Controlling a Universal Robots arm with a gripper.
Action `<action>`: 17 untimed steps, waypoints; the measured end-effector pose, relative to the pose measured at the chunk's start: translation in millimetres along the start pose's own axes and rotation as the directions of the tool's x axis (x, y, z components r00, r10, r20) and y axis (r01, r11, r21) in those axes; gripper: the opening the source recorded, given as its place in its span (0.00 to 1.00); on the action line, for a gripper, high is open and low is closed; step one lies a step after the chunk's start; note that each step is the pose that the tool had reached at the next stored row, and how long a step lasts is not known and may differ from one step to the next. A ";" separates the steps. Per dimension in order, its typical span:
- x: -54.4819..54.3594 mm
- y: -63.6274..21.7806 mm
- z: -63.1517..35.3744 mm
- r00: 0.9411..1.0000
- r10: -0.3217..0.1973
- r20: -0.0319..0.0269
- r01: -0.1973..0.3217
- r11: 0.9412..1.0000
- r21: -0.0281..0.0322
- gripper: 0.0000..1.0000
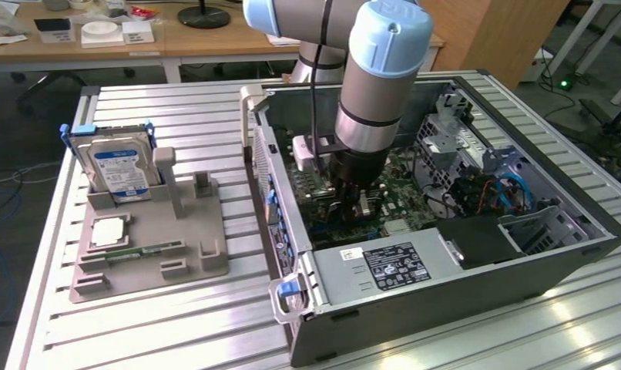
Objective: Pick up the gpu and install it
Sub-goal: 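Insert the gpu into the slot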
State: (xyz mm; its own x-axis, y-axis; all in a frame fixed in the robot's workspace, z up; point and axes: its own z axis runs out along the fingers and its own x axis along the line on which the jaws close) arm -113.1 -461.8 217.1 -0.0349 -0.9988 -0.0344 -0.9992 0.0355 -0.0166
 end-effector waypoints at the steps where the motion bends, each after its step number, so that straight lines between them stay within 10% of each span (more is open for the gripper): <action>1: 0.1 -0.1 0.0 1.000 0.000 -0.001 0.000 1.000 0.002 0.27; 9: -0.3 -0.7 -4.8 1.000 0.000 0.001 0.000 1.000 -0.001 0.34; 17: -1.3 -1.4 -36.2 1.000 0.000 0.001 0.000 1.000 0.001 0.34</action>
State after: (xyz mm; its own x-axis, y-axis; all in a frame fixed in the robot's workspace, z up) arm -112.4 -461.7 253.4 -0.0349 -0.9988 -0.0350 -0.9992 0.0356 -0.0176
